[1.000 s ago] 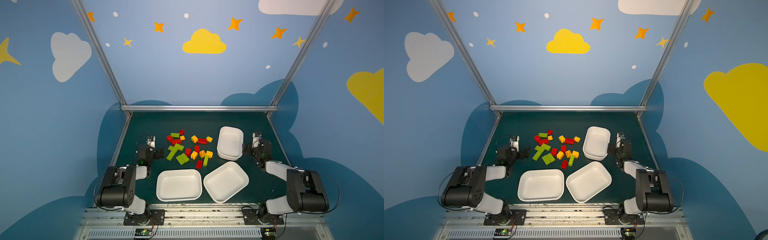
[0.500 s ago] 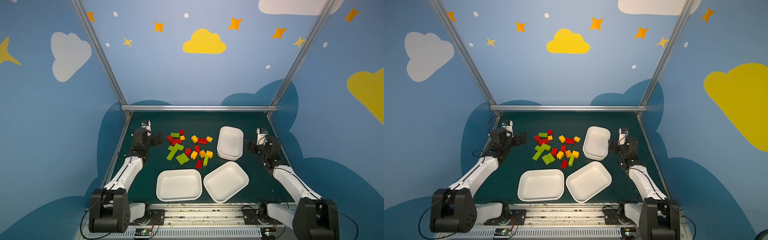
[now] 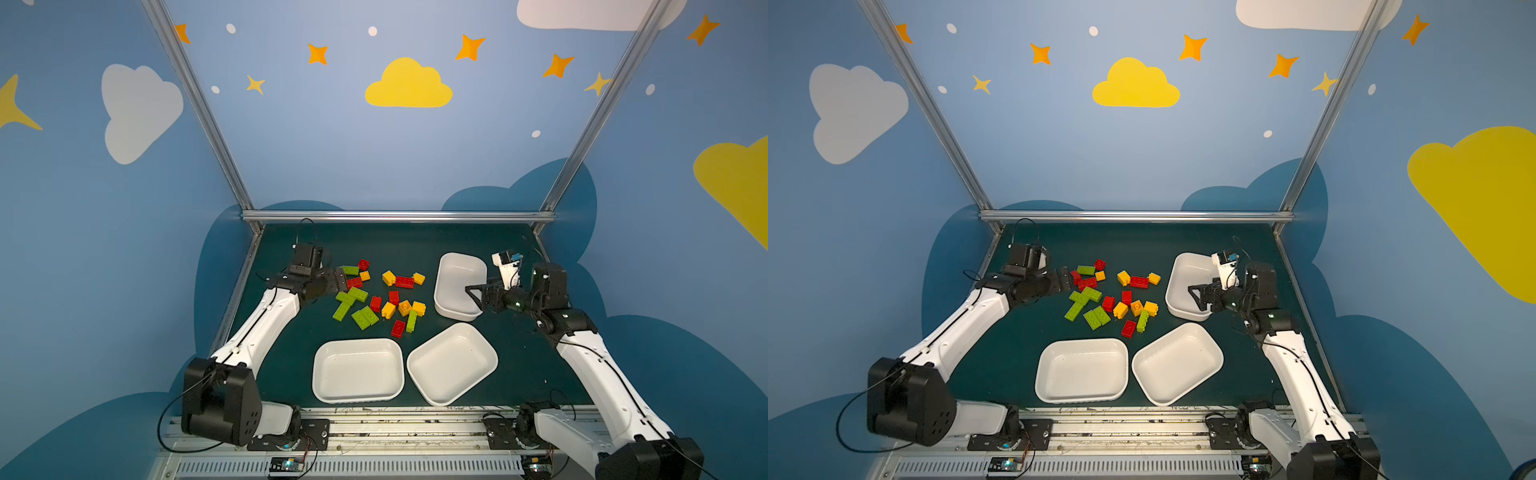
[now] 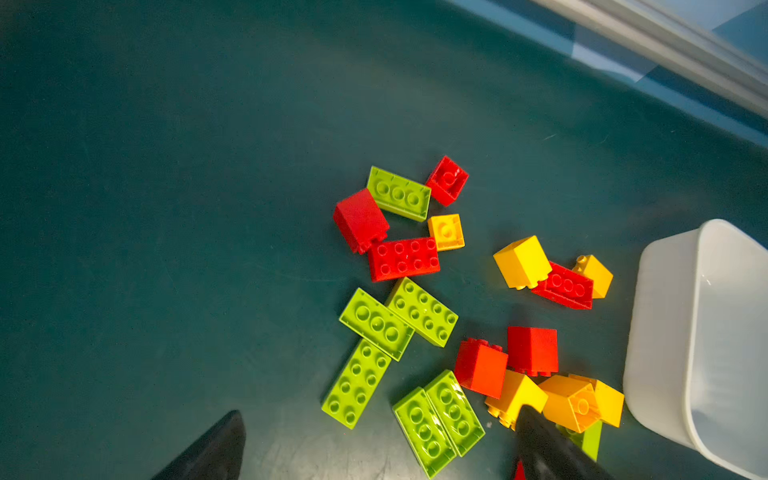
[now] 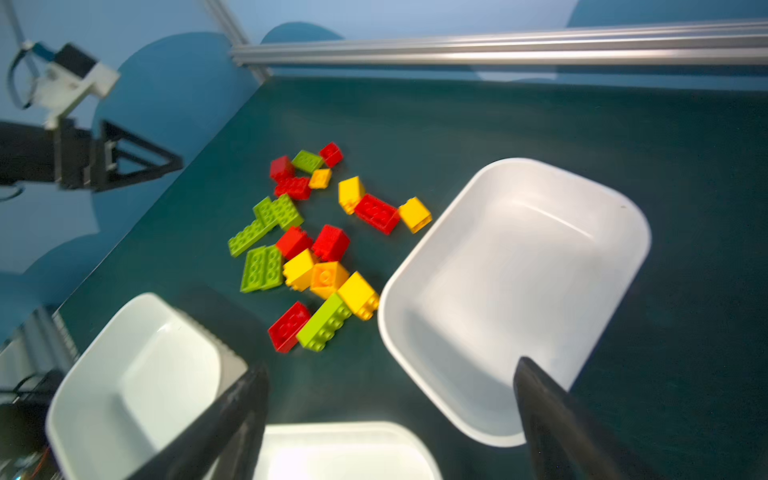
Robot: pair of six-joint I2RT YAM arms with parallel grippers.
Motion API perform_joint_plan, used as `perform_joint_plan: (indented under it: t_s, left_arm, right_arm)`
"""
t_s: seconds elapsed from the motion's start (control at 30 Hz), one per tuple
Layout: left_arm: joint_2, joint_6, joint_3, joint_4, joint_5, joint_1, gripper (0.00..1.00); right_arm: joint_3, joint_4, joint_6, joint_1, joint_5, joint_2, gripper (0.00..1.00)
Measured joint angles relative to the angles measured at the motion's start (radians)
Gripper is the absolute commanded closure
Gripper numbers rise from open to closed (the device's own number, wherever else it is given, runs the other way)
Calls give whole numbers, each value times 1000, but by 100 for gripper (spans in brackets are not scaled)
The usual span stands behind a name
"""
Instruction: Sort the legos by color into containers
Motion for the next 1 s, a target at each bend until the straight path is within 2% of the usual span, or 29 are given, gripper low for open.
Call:
perform_joint_plan:
  t_s: [0.17, 0.3, 0.4, 0.53, 0.8, 1.0]
  left_arm:
    - [116, -90, 93, -76, -73, -71, 2]
    - [216, -141, 150, -101, -126, -89, 6]
    - [292, -180, 202, -130, -187, -87, 17]
    - [389, -219, 285, -144, -255, -82, 23]
    - [535, -239, 381, -90, -256, -32, 27]
    - [618, -229, 402, -34, -212, -10, 30]
  right_arm:
    - [72, -119, -6, 119, -34, 20, 11]
    - [101, -165, -6, 201, -28, 57, 11]
    - [113, -172, -4, 245, -18, 85, 11]
    - [124, -169, -1, 288, 3, 123, 11]
    - [125, -171, -2, 324, 37, 145, 10]
    - [125, -177, -4, 324, 54, 145, 10]
